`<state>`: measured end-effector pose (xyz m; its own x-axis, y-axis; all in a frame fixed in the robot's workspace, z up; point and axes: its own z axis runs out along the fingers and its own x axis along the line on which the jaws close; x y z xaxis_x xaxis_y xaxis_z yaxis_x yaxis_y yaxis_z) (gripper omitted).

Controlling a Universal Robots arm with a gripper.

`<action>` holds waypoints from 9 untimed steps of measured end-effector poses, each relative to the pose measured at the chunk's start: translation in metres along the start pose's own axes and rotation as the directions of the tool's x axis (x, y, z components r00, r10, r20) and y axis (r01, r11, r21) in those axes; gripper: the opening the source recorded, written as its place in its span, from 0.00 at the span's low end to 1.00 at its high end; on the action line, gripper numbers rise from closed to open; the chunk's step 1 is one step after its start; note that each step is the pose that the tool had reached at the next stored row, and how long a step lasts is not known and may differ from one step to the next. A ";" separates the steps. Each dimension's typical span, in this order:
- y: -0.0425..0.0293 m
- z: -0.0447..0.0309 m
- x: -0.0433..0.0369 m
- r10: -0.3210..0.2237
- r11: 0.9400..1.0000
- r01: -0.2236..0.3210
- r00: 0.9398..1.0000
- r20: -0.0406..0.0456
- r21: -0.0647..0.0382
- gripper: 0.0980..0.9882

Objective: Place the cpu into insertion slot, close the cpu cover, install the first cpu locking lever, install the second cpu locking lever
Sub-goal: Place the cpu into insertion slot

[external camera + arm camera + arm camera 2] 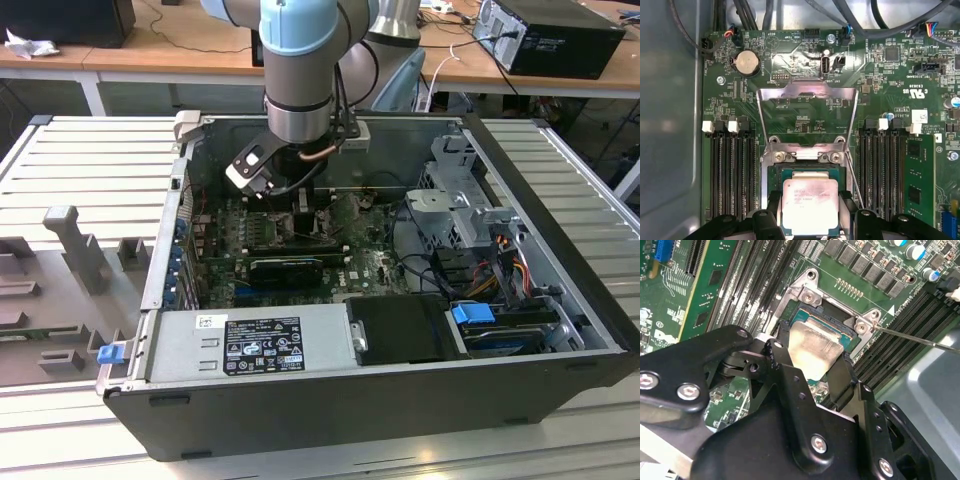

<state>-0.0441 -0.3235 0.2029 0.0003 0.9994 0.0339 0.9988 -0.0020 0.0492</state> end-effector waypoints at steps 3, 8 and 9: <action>0.0000 0.0013 0.0000 -0.023 1.000 0.023 1.000 -0.001 0.001 0.50; 0.0000 0.0029 0.0002 -0.007 1.000 0.007 1.000 0.000 0.003 0.50; -0.0001 0.0036 0.0002 -0.007 1.000 0.007 1.000 0.000 0.004 0.50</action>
<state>-0.0440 -0.3232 0.1993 -0.0069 0.9994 0.0336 0.9989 0.0054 0.0456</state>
